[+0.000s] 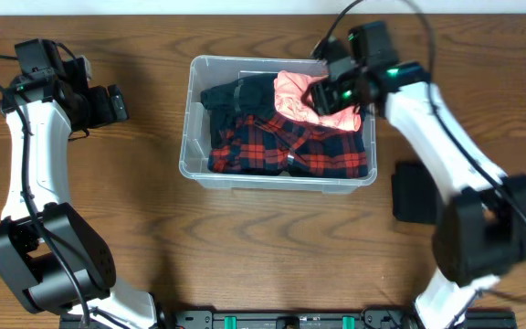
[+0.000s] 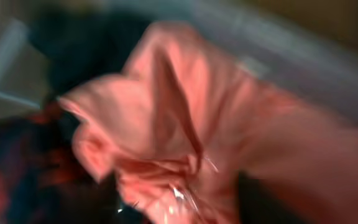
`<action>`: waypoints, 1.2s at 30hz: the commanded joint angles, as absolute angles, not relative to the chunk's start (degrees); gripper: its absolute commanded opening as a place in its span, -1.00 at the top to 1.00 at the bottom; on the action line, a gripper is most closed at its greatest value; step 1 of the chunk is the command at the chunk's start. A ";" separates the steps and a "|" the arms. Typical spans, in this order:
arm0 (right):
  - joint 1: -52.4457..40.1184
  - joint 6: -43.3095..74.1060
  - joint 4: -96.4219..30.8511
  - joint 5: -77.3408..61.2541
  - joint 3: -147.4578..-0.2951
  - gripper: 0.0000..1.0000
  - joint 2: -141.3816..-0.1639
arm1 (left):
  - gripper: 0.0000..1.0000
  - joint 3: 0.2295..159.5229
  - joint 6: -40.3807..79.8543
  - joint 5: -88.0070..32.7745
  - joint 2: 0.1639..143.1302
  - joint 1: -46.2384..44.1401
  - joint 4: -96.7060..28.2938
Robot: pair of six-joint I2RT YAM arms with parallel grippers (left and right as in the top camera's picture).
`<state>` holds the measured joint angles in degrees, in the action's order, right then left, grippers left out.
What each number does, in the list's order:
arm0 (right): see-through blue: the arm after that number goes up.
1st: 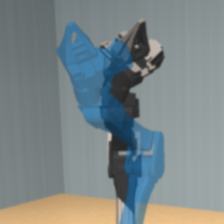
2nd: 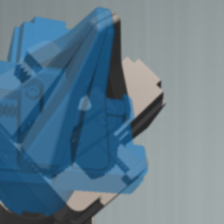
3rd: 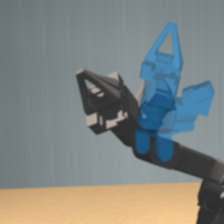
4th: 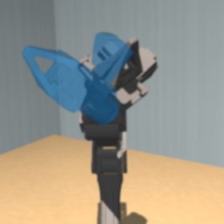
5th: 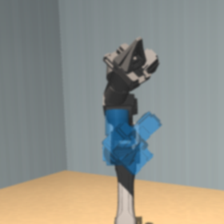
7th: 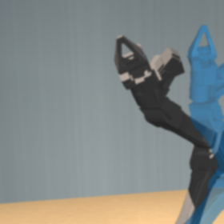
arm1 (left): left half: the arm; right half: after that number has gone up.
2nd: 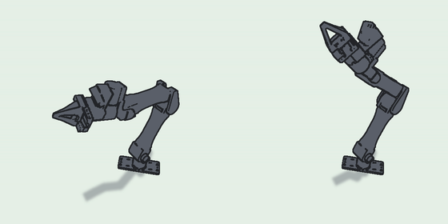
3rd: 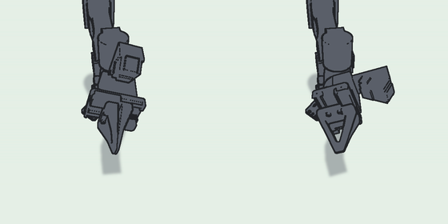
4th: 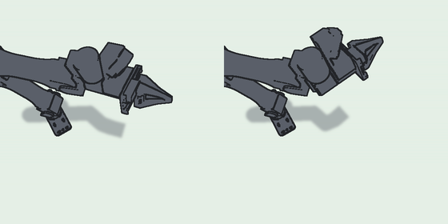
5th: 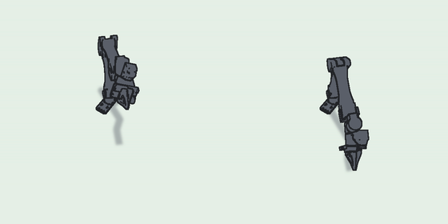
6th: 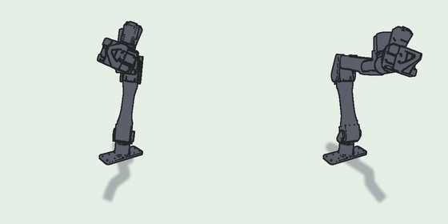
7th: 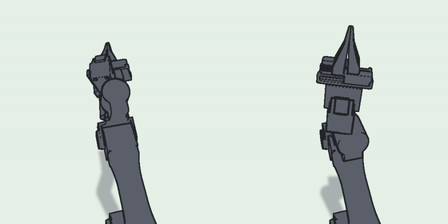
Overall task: Pack container
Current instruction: 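Lower the pink shirt into the bin's right side and open the right gripper, then move the right gripper to the black folded garment and grasp it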
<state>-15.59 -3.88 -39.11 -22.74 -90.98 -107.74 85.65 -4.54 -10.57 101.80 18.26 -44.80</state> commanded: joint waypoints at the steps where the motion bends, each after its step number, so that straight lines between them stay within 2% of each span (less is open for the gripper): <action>1: -12.69 -2.98 -40.53 -21.65 -94.96 -0.63 -96.92 | -0.96 85.73 -4.91 -10.94 102.24 18.26 -44.93; 2: -12.03 -2.96 -41.19 -21.67 -94.96 -0.82 -95.09 | -0.96 85.73 -4.93 -10.94 102.24 18.26 -44.93; 4: -10.33 -2.24 -43.46 -21.67 -94.96 -0.98 -91.57 | -0.96 85.73 -4.91 -10.94 102.24 18.26 -44.93; 12: 2.26 7.73 -61.84 -19.44 -94.91 -0.98 -82.46 | -0.96 85.73 -4.91 -10.94 102.24 18.26 -44.91; 19: 15.20 18.70 -73.38 -6.81 -91.29 -0.99 -79.09 | -0.96 85.73 -4.91 -10.94 102.24 18.26 -44.93; 23: 22.11 23.09 -70.91 -2.35 -81.12 -0.99 -75.66 | -0.96 85.73 -4.91 -10.94 102.24 18.26 -44.93; 28: 29.65 23.97 -60.34 -7.55 -65.08 -0.99 -72.51 | -0.96 85.73 -4.91 -10.94 102.24 18.26 -44.91; 36: 32.73 21.37 -46.39 -9.23 -49.56 -0.93 -72.44 | -0.96 85.73 -4.91 -10.94 102.24 18.26 -44.93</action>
